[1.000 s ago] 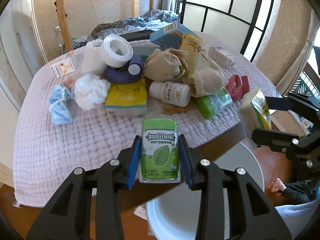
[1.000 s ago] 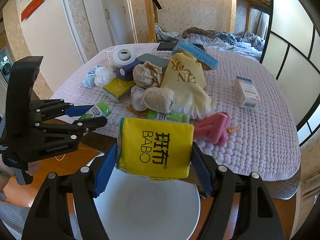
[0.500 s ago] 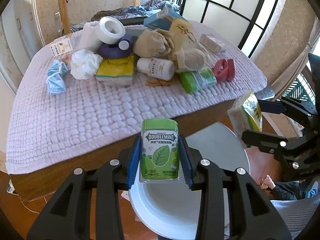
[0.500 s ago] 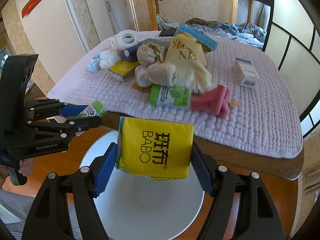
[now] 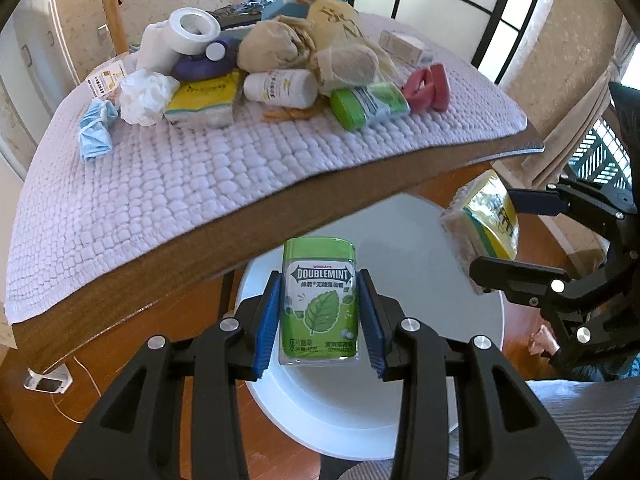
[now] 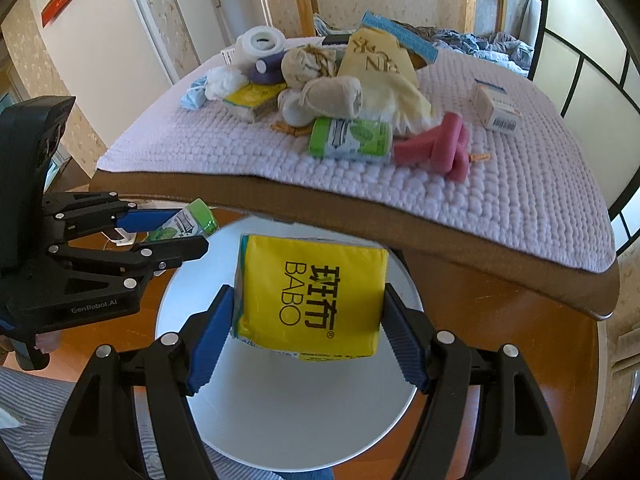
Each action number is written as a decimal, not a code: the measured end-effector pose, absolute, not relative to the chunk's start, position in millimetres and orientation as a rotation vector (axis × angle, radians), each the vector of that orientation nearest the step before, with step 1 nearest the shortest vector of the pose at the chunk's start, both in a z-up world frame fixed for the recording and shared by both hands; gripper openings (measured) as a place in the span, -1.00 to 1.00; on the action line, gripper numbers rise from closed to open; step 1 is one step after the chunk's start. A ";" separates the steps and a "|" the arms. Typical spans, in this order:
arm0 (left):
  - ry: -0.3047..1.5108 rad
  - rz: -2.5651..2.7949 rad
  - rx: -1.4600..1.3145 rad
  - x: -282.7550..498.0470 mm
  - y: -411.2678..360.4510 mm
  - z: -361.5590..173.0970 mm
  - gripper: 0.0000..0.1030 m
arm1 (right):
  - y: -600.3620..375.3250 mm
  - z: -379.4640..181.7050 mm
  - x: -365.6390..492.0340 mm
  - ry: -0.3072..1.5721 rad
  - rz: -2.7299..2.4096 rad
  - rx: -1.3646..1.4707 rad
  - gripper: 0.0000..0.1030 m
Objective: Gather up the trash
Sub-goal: 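Carry the Doublemint bottle and BABO packet over the white bin with both tools, then open both tools to drop the bottle and packet into the bin, then grasp the blue face mask with left tool while right tool grasps pink foam curler, then carry the blue mask and pink curler over the white bin with both tools, then open both tools to drop the mask and curler into the bin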
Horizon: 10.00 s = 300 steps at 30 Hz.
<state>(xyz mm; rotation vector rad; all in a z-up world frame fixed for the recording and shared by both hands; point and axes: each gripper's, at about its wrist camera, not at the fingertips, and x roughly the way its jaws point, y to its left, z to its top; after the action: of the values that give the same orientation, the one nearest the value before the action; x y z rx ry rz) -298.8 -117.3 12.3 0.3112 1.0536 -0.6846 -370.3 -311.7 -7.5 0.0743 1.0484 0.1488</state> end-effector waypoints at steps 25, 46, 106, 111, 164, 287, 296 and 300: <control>1.130 -0.672 0.395 -306.7 -147.9 -29.0 -0.23 | -304.6 -38.6 -367.4 1.114 0.145 0.074 0.38; 1.204 -0.653 0.445 -285.4 -187.2 -75.4 -0.23 | -299.4 -73.4 -349.6 1.174 0.137 0.045 0.38; 0.889 -0.262 0.138 -99.7 -93.3 -1.8 0.77 | -364.1 -30.7 -252.3 0.874 -0.069 -0.063 0.70; 0.896 -0.267 0.220 -84.9 -108.6 -9.3 0.77 | -363.7 -31.2 -242.9 0.872 -0.045 -0.097 0.70; 0.922 -0.430 0.070 -172.0 -115.3 19.7 -0.30 | -361.7 6.5 -294.2 0.844 0.039 0.058 0.24; 1.175 -0.603 0.441 -281.3 -233.1 -119.3 -0.30 | -286.5 -70.3 -343.2 1.067 0.172 0.072 0.25; 1.178 -0.604 0.443 -280.2 -235.5 -122.2 -0.30 | -286.3 -73.8 -340.6 1.077 0.171 0.072 0.25; 1.178 -0.603 0.442 -280.8 -234.8 -120.9 -0.30 | -286.8 -74.6 -339.2 1.082 0.171 0.073 0.25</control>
<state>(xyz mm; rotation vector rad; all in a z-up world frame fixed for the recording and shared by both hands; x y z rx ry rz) -280.8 -234.8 -120.9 0.4417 1.1777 -0.6030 -339.2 -286.8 -74.6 0.0726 1.0820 0.1710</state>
